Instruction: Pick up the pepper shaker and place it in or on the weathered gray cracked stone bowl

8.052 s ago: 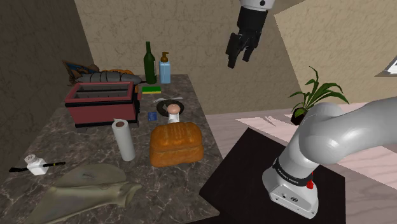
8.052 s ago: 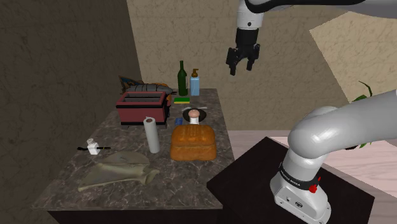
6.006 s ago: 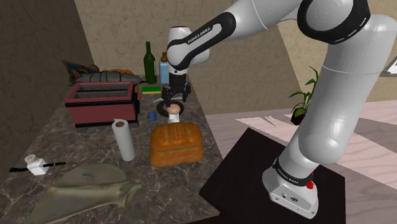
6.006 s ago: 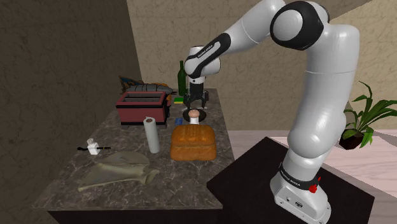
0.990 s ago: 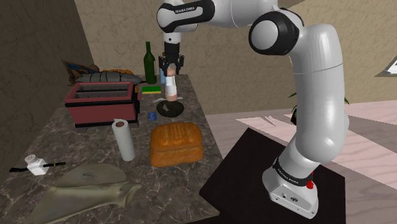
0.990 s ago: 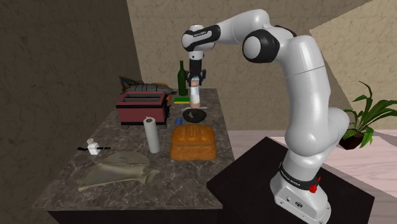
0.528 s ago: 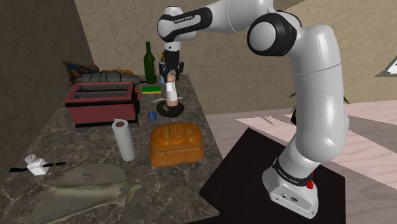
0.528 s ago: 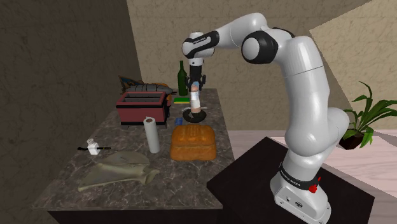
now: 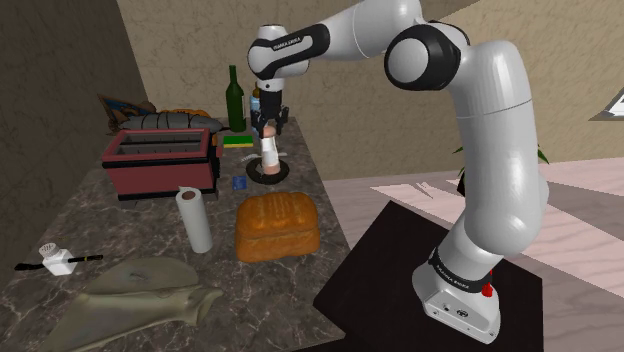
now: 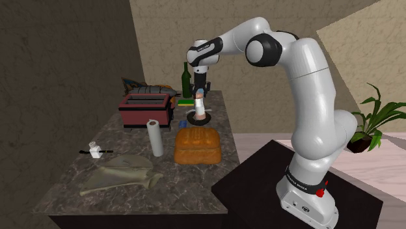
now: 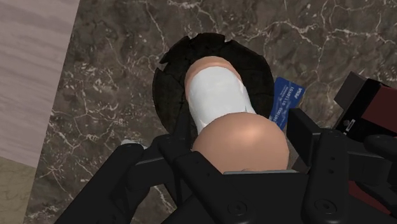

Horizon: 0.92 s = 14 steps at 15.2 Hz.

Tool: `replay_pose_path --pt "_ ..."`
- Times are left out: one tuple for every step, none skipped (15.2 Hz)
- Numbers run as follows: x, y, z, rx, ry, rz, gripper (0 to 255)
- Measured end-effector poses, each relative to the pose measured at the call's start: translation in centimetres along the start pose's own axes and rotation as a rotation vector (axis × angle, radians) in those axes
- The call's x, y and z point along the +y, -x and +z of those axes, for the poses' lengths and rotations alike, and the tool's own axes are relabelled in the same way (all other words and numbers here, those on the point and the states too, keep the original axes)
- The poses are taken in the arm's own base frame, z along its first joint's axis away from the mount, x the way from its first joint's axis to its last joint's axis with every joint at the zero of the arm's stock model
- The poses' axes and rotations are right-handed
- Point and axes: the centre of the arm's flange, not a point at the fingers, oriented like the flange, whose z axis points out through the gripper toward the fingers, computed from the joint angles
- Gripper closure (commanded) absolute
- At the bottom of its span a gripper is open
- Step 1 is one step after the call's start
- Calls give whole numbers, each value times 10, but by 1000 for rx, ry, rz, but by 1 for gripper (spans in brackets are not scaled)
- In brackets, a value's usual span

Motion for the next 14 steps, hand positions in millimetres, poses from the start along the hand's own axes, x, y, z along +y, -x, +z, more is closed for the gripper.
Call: replay_pose_path --pt "0 0 0 0 0 0 255" --pt "0 0 0 0 0 0 255" --pt "0 0 1 0 0 0 255" --pt "0 0 1 0 0 0 255" --pt "0 0 1 0 0 0 0" --pt "0 0 1 1 0 0 0" --pt "0 0 0 1 0 0 0" --pt "0 0 0 1 0 0 0" --pt "0 0 0 1 0 0 0" --pt "0 0 0 1 0 0 0" --pt "0 0 0 1 0 0 0" --pt "1 0 -6 1 0 0 0" --pt "-1 -2 -14 1 0 0 0" --pt "-3 -1 -25 1 0 0 0"
